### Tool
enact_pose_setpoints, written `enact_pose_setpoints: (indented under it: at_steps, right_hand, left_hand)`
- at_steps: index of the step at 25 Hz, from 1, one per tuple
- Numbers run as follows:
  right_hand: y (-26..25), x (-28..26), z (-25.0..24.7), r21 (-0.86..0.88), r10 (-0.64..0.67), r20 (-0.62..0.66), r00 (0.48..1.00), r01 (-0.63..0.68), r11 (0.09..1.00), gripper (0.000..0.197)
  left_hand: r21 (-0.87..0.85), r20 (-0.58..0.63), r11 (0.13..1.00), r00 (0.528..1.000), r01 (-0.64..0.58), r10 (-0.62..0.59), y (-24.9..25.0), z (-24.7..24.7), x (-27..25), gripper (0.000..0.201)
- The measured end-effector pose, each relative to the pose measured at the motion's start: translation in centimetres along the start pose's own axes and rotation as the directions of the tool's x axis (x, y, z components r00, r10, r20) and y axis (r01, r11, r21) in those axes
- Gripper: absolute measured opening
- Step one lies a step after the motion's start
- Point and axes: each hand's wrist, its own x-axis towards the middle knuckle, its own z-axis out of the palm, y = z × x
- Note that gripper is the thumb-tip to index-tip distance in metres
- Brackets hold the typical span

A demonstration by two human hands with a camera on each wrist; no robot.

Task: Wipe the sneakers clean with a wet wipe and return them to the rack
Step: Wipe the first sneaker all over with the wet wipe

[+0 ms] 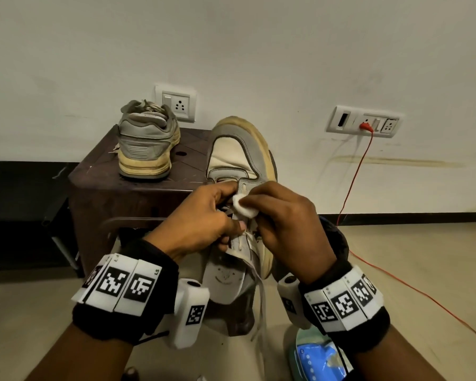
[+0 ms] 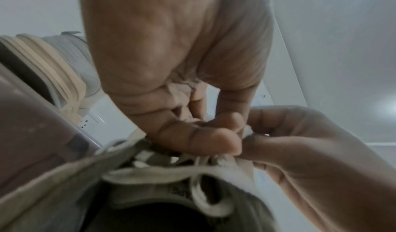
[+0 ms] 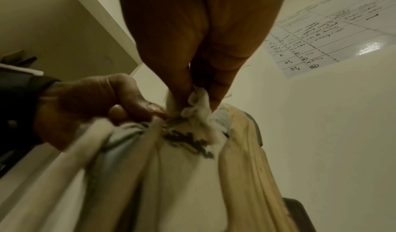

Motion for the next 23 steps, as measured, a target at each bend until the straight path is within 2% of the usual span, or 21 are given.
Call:
enact_pose_setpoints:
  at_steps: [3,5,6,8,10,12,16,20,22,23]
  right_hand:
    - [-0.1,-0.7,-0.2,0.085,-0.06,0.215,0.975,0.043,0.995,0.027]
    - [0.1,-1.0,-0.4,0.077,-0.077,0.254,0.964,0.059,0.995,0.022]
    - [0.1,-1.0,-0.3,0.046,-0.073,0.216,0.974,0.064,0.997,0.02]
    - [0.2,-0.5,0.1,-0.04,-0.03,0.052,0.998,0.032,0.999,0.021]
    - [0.4,0.4,0.4,-0.086,0.022,-0.11,0.994,-0.031,0.996,0.022]
    - [0.6,1.1,0.6,-0.102,0.031,-0.173,0.984,-0.049,0.994,0.021]
    - [-0.1,0.7,1.0,-0.06,-0.016,-0.049,0.999,0.013,0.998,0.017]
    - [-0.4,-0.6,0.1,0.088,-0.07,0.149,0.986,0.057,0.994,0.02]
    - [-0.5,-1.1,-0.2,0.048,-0.12,0.173,0.978,0.114,0.992,0.018]
    - [-0.6,-1.0,-0.2,0.004,-0.122,0.136,0.983,0.123,0.992,0.018]
  left_hand:
    - [0.013,0.062,1.0,0.998,-0.017,0.016,0.1,-1.2,-0.4,0.066]
    - [-0.008,0.077,1.0,0.997,-0.018,0.019,-0.1,-1.7,-0.4,0.075]
    - [-0.014,0.079,1.0,0.997,-0.02,0.021,-0.2,-1.9,-0.3,0.075]
    - [-0.024,0.092,1.0,0.996,-0.016,0.018,-0.3,-1.9,-0.3,0.072]
    - [-0.029,0.087,1.0,0.996,0.008,-0.005,-0.4,-1.5,-0.1,0.064]
    - [-0.022,0.057,1.0,0.998,-0.001,0.002,-0.5,-1.3,0.1,0.052]
    - [-0.078,-0.076,0.997,0.997,-0.014,0.008,-0.7,-1.8,0.5,0.037]
    - [-0.16,-0.208,0.987,0.978,-0.019,-0.015,-0.8,-2.4,0.6,0.03]
    - [-0.217,-0.22,0.976,0.975,-0.008,-0.041,-0.7,-2.4,0.6,0.029]
    - [-0.223,-0.215,0.975,0.975,0.002,-0.052,-0.7,-2.4,0.6,0.028]
